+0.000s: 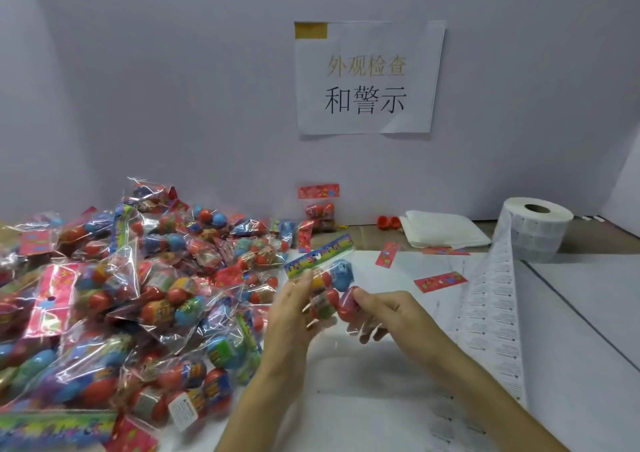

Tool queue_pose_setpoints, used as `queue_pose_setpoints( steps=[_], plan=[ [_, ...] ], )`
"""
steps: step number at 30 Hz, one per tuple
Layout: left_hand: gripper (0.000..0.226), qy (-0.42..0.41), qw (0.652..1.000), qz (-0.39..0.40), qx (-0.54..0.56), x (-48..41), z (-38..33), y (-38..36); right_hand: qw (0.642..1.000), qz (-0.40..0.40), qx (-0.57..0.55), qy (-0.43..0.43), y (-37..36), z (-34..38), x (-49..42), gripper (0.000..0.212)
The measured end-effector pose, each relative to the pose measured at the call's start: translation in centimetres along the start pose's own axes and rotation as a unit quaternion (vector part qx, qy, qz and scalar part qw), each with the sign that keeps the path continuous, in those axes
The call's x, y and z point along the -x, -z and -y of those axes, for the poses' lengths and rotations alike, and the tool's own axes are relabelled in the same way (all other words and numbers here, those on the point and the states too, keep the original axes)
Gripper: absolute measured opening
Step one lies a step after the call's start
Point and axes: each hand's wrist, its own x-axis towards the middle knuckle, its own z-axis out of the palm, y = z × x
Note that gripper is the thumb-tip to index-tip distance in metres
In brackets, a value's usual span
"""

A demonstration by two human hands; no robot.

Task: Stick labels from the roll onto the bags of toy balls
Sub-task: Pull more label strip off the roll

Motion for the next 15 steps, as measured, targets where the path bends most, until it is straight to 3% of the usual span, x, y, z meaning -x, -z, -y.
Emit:
queue_pose_setpoints(
  steps=[3,8,15],
  plan=[
    [0.042,-0.016,0.999,-0.048,0.009,0.05,-0.37,0.66,1.000,0.025,0.015,0.010,-0.70,0.36,0.38,0.052],
    [0.006,-0.012,0.995,-0.093,-0.014,-0.17,-0.17,0.97,0.999,-0.003,0.047,0.021,-0.78,0.07,0.47,0.019],
    [0.018,-0.025,0.997,-0.024,-0.062,0.35,0.20,0.49,0.997,-0.069,0.003,0.040,-0.64,0.15,0.27,0.011]
  ],
)
